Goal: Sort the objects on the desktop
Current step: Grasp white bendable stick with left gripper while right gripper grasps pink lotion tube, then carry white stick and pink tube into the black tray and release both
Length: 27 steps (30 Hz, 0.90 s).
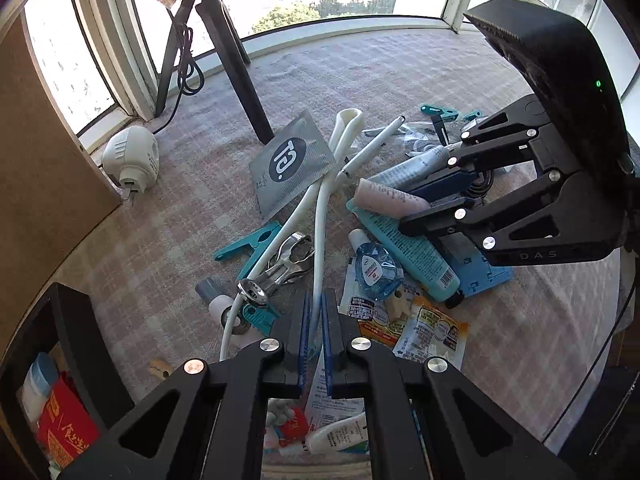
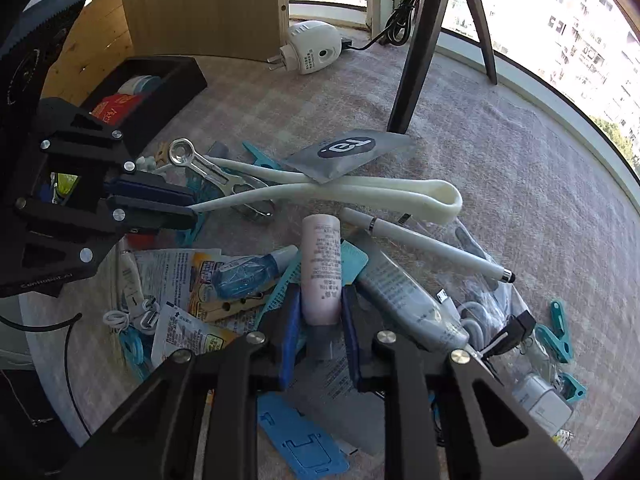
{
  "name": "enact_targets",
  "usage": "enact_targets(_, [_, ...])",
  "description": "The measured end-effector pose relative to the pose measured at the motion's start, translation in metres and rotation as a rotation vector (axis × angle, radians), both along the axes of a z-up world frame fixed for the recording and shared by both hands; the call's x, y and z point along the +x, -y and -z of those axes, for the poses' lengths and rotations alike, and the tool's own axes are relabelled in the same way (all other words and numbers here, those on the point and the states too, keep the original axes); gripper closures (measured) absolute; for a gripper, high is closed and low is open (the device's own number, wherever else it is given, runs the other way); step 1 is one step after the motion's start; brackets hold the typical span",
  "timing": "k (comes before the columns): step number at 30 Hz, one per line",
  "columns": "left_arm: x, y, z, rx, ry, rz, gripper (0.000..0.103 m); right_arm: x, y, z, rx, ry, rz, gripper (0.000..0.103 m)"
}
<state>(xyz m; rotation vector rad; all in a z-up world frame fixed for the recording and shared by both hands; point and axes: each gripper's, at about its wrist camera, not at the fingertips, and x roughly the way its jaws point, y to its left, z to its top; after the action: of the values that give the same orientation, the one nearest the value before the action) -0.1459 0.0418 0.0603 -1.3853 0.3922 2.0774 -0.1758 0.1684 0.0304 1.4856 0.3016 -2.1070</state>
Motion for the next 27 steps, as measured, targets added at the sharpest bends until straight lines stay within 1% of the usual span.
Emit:
enact_targets(5, [0.016,0.024,-0.032,0.134,0.017,-0.063,0.099,0.015,-0.017,-0.013,-0.11,0.019,0.07,0.083])
enact_targets(11, [0.038,0.055,-0.067,0.223,-0.012,-0.134,0.099,0.038,-0.028,-0.031,-0.226,0.016,0.143,0.083])
enact_targets(16, [0.046,0.084,-0.084,0.24,-0.064,-0.207,0.099,0.058,-0.027,-0.056,-0.281,-0.013,0.161,0.083])
enact_targets(20, [0.063,0.115,-0.097,0.254,-0.108,-0.276,0.099,0.069,-0.018,-0.078,-0.316,-0.037,0.174,0.083])
enact_targets(25, [0.094,0.172,-0.113,0.25,-0.16,-0.395,0.099,0.081,0.008,-0.104,-0.358,-0.054,0.179,0.083])
enact_targets(27, [0.108,0.199,-0.119,0.233,-0.186,-0.45,0.099,0.086,0.025,-0.113,-0.367,-0.065,0.171,0.083])
